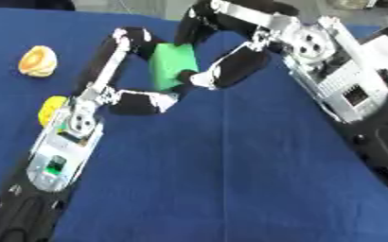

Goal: Pick up the objects with one hand, pass them to the other hand, and then place them into the box on the other side of the table.

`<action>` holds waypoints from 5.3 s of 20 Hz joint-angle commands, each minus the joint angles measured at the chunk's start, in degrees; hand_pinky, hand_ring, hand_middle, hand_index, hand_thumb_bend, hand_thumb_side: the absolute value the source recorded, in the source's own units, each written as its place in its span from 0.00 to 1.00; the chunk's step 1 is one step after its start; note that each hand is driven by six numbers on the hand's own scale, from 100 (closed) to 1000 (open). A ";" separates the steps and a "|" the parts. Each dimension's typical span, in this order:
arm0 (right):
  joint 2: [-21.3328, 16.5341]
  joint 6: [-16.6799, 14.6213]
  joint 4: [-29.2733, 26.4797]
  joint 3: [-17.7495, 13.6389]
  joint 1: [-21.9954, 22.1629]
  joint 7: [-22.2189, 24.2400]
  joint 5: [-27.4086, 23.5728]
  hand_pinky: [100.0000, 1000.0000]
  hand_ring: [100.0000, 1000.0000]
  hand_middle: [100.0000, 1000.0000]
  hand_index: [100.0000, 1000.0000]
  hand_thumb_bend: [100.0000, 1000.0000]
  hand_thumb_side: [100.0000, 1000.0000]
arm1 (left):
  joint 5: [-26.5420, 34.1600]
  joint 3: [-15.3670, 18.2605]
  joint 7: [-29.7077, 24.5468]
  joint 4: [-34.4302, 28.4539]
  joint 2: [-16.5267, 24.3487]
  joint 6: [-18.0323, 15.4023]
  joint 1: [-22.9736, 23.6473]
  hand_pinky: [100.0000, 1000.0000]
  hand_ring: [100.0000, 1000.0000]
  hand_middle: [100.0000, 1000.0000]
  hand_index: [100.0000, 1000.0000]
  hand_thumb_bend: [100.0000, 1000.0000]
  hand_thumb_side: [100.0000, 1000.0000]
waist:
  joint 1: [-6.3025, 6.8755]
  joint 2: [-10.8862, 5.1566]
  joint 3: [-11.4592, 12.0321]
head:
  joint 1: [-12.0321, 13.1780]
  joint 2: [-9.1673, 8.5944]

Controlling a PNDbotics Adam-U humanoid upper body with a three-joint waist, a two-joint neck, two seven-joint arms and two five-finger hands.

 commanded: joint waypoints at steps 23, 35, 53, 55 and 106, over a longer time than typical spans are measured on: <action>-0.80 -3.40 1.24 -1.37 -0.27 1.17 4.93 0.78 0.73 0.60 0.79 0.53 0.00 | 1.17 -0.39 -0.05 -2.57 0.09 -1.31 -0.97 0.57 0.44 0.39 0.44 0.00 0.00 | -0.58 -0.12 -0.18 | -0.18 -0.69; -0.78 -1.99 1.49 -1.20 -0.03 -1.14 0.89 0.76 0.65 0.38 0.59 0.37 0.00 | 1.81 -0.43 -1.23 -1.98 -0.36 -2.63 -0.84 0.57 0.44 0.39 0.44 0.01 0.00 | -0.53 0.26 -0.35 | -0.41 -0.54; -1.97 -2.09 0.56 -1.98 0.13 -0.24 -1.32 0.75 0.58 0.25 0.47 0.45 0.00 | 0.12 -0.16 -3.13 -1.44 0.46 -4.83 -0.54 0.72 0.65 0.70 0.79 0.90 0.27 | -0.26 0.08 -0.57 | -1.31 -0.56; -2.53 -1.84 -0.29 -2.40 0.11 -0.68 -1.60 0.75 0.58 0.24 0.47 0.43 0.00 | -0.89 0.06 -2.93 -1.55 0.69 -5.40 -0.47 0.72 0.66 0.70 0.79 0.96 0.29 | -0.24 -0.02 -0.69 | -1.47 -0.63; -32.81 -5.32 19.46 -27.00 27.98 -23.02 -2.07 0.78 0.71 0.55 0.71 0.53 0.03 | 4.64 13.70 7.15 -12.05 20.54 0.83 12.45 0.71 0.63 0.66 0.77 0.97 0.33 | 2.62 0.75 -1.36 | -14.94 -3.13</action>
